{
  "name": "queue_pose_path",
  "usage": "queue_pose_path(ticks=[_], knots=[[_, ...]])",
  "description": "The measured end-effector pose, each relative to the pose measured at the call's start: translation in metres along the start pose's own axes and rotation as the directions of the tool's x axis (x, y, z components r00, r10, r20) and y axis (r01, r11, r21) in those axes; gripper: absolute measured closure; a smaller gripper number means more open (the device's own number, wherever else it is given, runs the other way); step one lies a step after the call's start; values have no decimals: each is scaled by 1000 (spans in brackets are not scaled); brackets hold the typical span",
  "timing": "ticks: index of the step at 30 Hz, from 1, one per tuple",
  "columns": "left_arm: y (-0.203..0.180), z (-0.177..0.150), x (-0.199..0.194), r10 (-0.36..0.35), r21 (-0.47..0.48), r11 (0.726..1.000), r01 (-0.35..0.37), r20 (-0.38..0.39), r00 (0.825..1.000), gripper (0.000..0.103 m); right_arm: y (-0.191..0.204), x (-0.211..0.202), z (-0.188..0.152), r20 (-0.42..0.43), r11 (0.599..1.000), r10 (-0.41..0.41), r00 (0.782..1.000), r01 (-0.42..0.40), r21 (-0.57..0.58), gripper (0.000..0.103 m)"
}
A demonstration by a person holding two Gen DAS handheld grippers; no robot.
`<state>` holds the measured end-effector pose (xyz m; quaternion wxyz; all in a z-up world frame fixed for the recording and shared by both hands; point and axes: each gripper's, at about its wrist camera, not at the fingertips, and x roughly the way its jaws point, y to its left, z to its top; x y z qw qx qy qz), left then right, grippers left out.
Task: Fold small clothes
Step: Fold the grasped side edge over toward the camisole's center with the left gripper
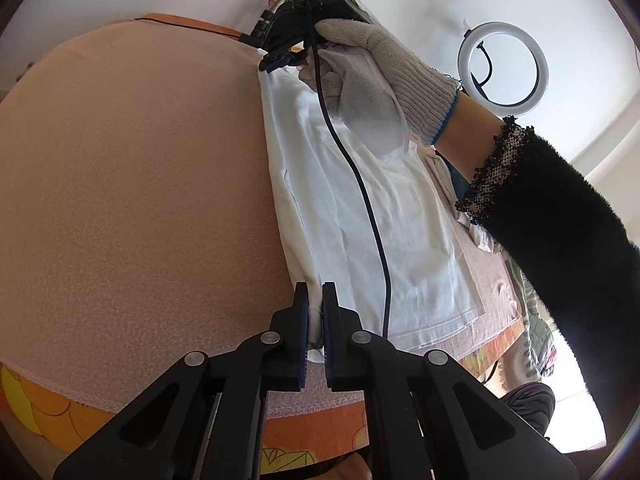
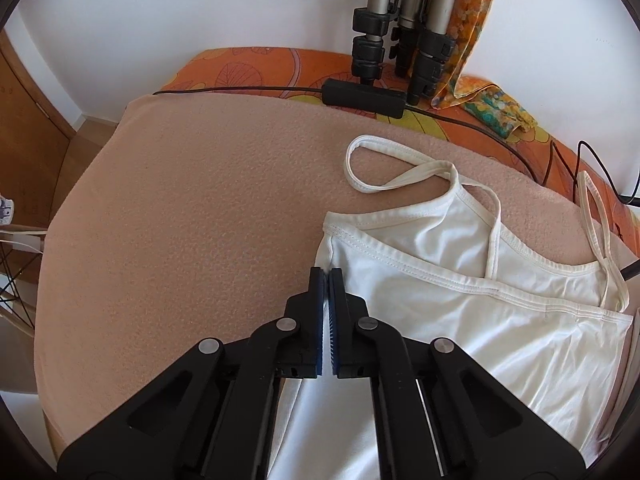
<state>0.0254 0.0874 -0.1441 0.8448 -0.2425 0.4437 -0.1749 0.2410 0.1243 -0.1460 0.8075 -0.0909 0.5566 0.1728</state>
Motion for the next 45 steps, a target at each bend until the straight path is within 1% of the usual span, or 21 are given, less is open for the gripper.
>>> queue_pose_path(ticks=[6,10,17,25,30,34,36,42,43,45], knots=[[-9,1,-4,-9,30,1000,9,10,1000,99,-21,-29,-1,41,1000,9,999,-9,7,101],[-21,3,-9,-35,72,997,32,31,999,99,-36,-45,-2,62,1000,-10,998,10,11,101],[-47,0,5,-62,131,989,62,-5,998,99,-69,-64,-11,77,999,-50,996,48,23,101],[-70,0,33,-100,143,984,110,-75,992,99,-103,-55,-26,61,996,-82,995,79,52,101],[-83,-1,47,-95,181,977,114,-112,989,99,-118,-42,-35,38,995,-76,996,73,72,101],[-82,-4,58,-84,176,978,110,-150,985,99,-127,-29,-43,13,994,-78,997,76,75,101],[-80,-6,63,-92,160,980,121,-177,980,99,-130,-24,-45,6,994,-71,997,71,84,101],[-81,-6,69,-85,159,980,116,-193,978,99,-133,-20,-47,11,995,-54,998,53,83,100],[-81,-5,69,-89,155,981,120,-195,977,98,-134,-21,-47,15,995,-44,999,43,86,100],[-83,-4,71,-107,144,980,139,-211,972,93,-137,-27,-47,26,995,-33,999,30,95,100]])
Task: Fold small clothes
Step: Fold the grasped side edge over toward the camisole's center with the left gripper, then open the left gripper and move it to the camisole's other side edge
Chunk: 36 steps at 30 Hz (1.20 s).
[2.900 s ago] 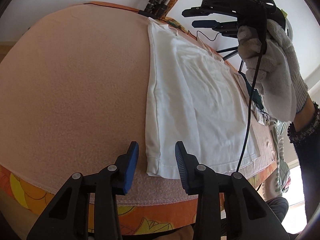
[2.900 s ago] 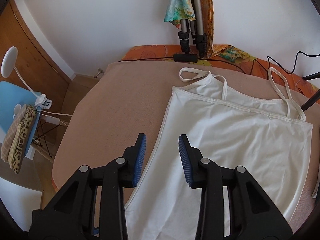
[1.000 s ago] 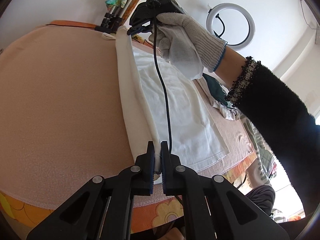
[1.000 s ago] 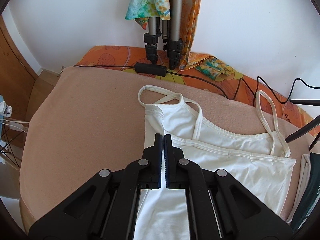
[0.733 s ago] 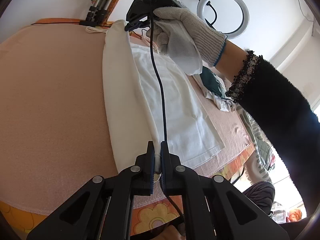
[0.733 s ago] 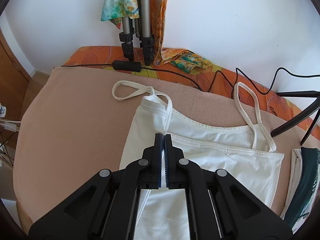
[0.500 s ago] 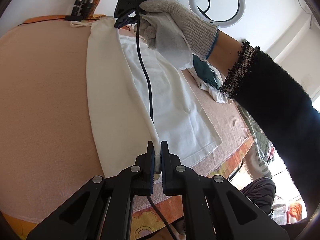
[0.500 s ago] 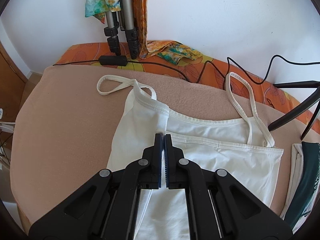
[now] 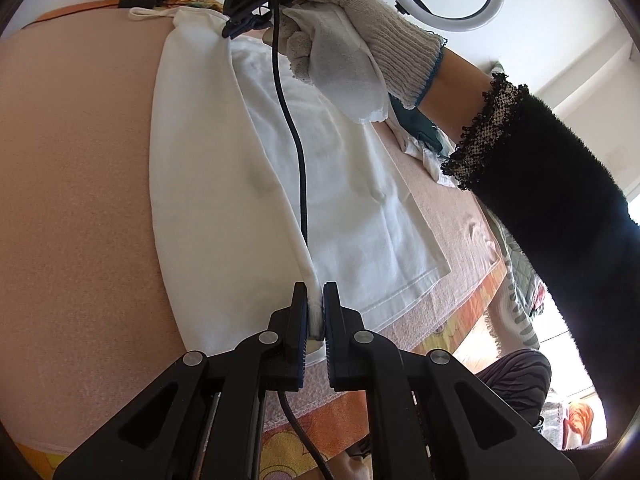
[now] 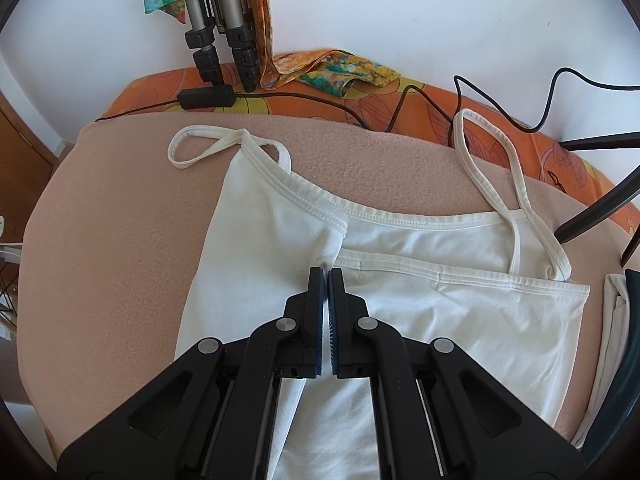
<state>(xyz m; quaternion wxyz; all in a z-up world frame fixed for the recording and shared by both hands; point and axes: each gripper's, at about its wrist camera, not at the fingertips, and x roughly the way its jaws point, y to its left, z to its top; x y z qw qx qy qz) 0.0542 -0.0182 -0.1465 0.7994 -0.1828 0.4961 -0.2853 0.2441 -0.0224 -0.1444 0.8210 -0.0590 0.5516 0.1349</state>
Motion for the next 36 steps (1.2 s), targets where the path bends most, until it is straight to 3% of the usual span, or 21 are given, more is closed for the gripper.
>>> queue_pose_path(ticks=[3,4,5,7,23,36], knots=[[-7,0,3,1,3,1000,-1,-12,1000,90,-7,-12,1,25,1000,6,1000,-6,6,98],[-10,0,2,9,15,1000,-9,-10,1000,90,-10,-17,1,36,1000,4,999,-5,14,90],[-14,0,1,17,30,999,-17,-8,1000,90,-15,-22,1,48,1000,5,999,-6,25,74],[-22,0,0,22,56,998,-22,-2,1000,89,-22,-33,0,73,999,13,997,-16,43,60],[-55,0,-7,-5,132,991,-2,53,999,87,-93,-134,-54,185,999,25,982,-31,31,60],[-109,-1,33,36,277,960,-46,40,999,86,-163,-195,-109,244,994,55,968,-76,75,60]])
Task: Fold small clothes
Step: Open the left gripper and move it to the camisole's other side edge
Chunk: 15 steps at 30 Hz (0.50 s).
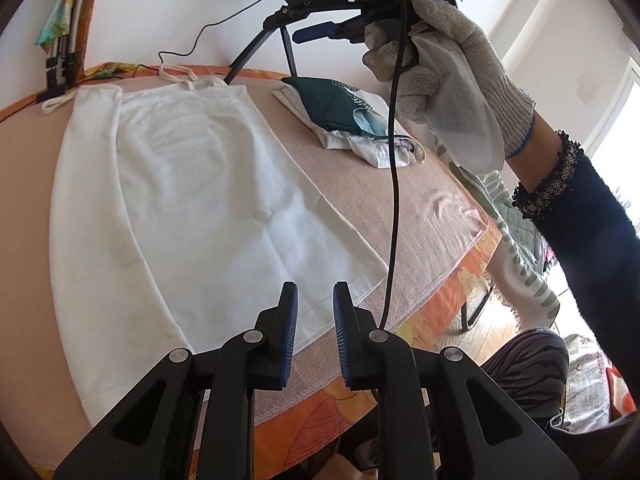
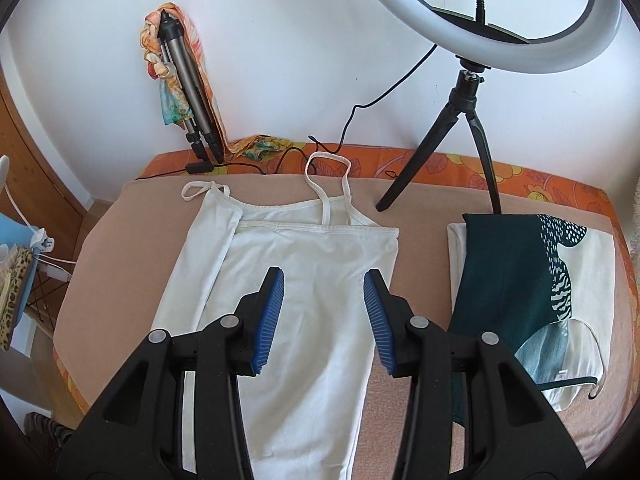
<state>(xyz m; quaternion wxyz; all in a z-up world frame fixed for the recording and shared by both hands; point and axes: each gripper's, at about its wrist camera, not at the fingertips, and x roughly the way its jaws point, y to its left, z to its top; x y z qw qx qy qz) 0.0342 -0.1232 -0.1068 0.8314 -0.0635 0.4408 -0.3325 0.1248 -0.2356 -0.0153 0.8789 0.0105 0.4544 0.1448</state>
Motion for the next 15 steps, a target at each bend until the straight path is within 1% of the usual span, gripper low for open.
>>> queue_pose_path(ticks=[1,2,3,4,6,8,12,15], knots=[[-6,0,5,3,11,1000,-3,-8,1000,80,-6,-4,-2,2,1000,-2,1000,2,5,58],[-11,-1,11,2,24,1000,-2,-15,1000,70,-13,-9,-4,7,1000,-4,1000,4,9,53],[-16,-2,17,2,37,999,-2,-22,1000,68,-19,-15,-6,14,1000,-3,1000,3,11,50],[-22,-3,24,1,50,999,1,-32,999,68,-26,-20,-8,22,1000,2,1000,-2,11,46],[-34,-4,37,-15,68,998,18,-50,999,68,-39,-29,-11,30,1000,18,999,-19,16,44],[-49,-4,49,-11,97,995,16,-56,998,68,-52,-34,-14,31,998,47,998,-48,29,38],[-70,-2,71,26,175,984,-12,-74,997,68,-68,-42,-17,41,999,50,998,-50,10,37],[-78,-2,87,81,214,975,-60,-94,992,68,-75,-43,-20,40,999,54,998,-54,-9,37]])
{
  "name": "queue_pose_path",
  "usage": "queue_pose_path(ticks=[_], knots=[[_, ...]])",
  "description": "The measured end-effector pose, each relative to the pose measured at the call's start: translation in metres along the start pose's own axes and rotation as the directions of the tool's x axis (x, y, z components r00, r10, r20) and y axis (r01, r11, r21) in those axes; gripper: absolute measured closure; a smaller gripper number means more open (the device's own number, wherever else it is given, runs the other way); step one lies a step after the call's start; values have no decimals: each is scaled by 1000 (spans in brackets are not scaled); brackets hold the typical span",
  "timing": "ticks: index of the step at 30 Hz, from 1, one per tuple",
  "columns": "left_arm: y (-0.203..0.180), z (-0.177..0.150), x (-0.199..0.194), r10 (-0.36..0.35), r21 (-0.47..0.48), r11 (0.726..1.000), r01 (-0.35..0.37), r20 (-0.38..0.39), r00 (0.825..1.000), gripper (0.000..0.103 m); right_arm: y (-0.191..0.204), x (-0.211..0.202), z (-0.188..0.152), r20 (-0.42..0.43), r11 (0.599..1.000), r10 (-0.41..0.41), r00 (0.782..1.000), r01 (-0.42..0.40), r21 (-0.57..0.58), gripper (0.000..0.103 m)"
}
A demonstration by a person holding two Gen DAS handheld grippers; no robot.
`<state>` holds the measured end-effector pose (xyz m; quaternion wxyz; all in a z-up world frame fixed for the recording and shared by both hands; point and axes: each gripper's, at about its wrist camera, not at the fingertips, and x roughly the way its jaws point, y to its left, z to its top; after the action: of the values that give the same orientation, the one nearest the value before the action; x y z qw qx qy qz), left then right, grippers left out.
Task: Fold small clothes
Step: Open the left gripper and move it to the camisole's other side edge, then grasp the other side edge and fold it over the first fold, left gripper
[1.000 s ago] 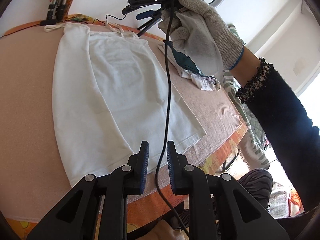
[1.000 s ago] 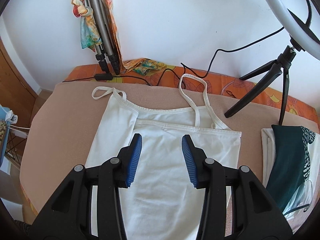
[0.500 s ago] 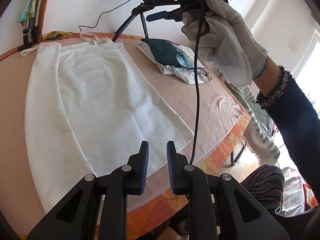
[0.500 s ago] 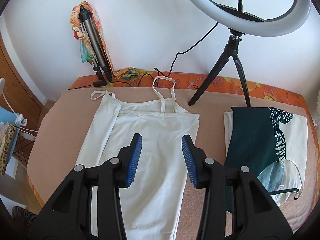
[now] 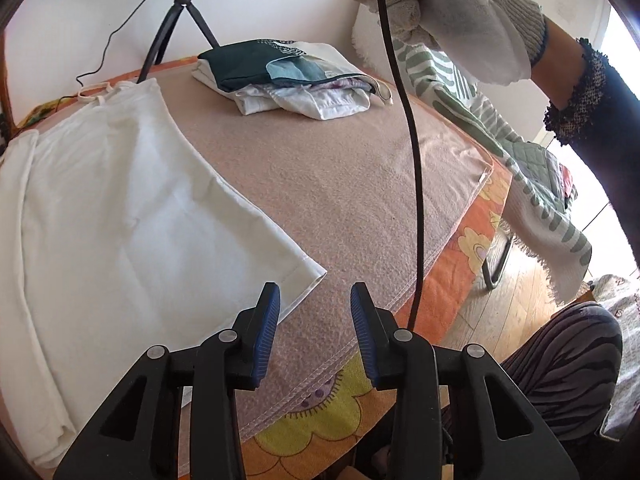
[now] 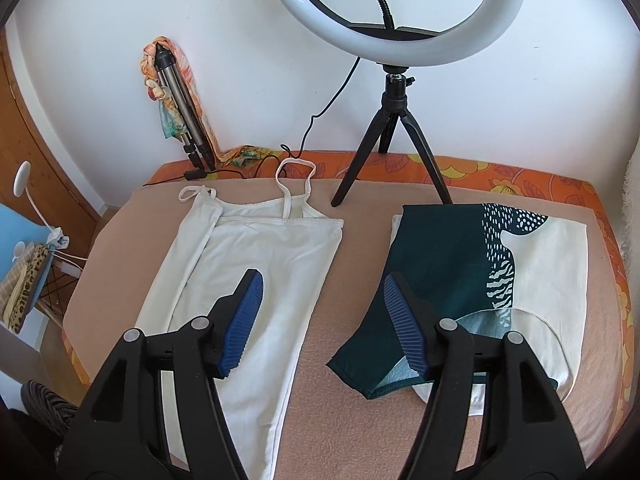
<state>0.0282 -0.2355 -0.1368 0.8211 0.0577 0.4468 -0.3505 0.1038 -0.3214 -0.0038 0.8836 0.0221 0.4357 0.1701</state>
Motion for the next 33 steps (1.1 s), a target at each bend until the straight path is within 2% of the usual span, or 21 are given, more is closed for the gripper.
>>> queue_pose_path(ticks=[2,7,12,13,14,15,16,19,22,24,28,33], knots=[[-1,1,10,21,1,1000,-21,-29,999,68,-4,2,-1,-1,1000,0,1000,0,-2,37],[-9,8,16,104,39,994,-103,-35,994,68,-9,20,-2,-13,1000,18,1000,-18,4,37],[-2,5,17,117,-28,993,-117,10,993,68,-10,56,6,-40,996,77,996,-75,49,37],[-1,4,17,123,-34,992,-122,24,992,73,-10,65,8,-49,995,81,995,-78,56,37],[-1,3,17,128,-39,991,-126,34,991,85,-10,75,9,-61,994,89,994,-84,68,39],[1,5,18,129,-43,991,-127,40,991,92,-9,86,11,-75,993,95,993,-89,78,42],[3,5,18,121,-55,991,-119,43,992,95,-9,96,13,-88,992,97,991,-90,87,45],[15,6,14,58,-143,988,-49,60,997,98,-8,127,16,-132,992,84,988,-70,109,48],[26,5,1,-4,-253,967,33,114,993,99,-6,155,17,-176,992,58,983,-38,116,52],[30,4,-10,-19,-294,954,64,156,988,99,-4,169,17,-196,993,45,980,-22,119,54],[37,3,-22,-28,-345,933,99,205,978,99,-5,190,18,-227,991,10,974,21,131,54],[38,1,-21,-31,-358,928,105,207,978,99,-21,208,19,-237,976,-2,972,54,210,54]])
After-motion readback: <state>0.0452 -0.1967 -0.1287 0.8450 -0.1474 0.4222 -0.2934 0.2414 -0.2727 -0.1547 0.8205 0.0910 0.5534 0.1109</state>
